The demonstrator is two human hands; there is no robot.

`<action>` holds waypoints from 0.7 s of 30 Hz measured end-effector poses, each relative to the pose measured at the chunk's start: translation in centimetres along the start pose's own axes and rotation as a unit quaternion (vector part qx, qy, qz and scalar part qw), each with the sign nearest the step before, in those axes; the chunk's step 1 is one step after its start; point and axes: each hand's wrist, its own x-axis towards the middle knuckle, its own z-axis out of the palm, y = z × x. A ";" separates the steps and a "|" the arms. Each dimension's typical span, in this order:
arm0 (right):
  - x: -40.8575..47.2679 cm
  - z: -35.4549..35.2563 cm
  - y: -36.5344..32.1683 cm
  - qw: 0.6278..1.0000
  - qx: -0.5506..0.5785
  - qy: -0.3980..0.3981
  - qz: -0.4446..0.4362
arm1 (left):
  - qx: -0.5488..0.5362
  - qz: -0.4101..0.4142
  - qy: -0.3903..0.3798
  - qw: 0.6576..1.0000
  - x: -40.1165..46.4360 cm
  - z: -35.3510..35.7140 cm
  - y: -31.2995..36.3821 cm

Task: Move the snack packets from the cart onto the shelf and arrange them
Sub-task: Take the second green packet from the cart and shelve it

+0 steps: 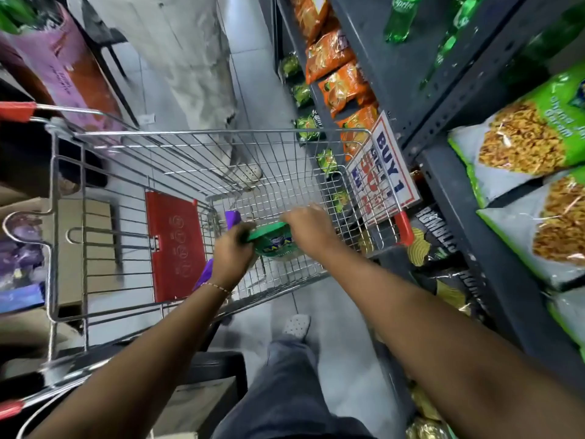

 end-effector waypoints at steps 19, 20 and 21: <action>-24.5 -33.4 -3.0 0.822 0.237 0.517 -0.040 | -0.280 0.313 -0.080 0.904 -9.7 -10.9 25.3; -26.7 -33.8 -2.7 0.807 0.295 0.511 -0.034 | -0.291 0.338 -0.084 0.891 -11.1 -11.7 27.7; -29.1 -33.9 -2.2 0.798 0.340 0.496 -0.027 | -0.308 0.361 -0.090 0.876 -12.4 -12.3 29.7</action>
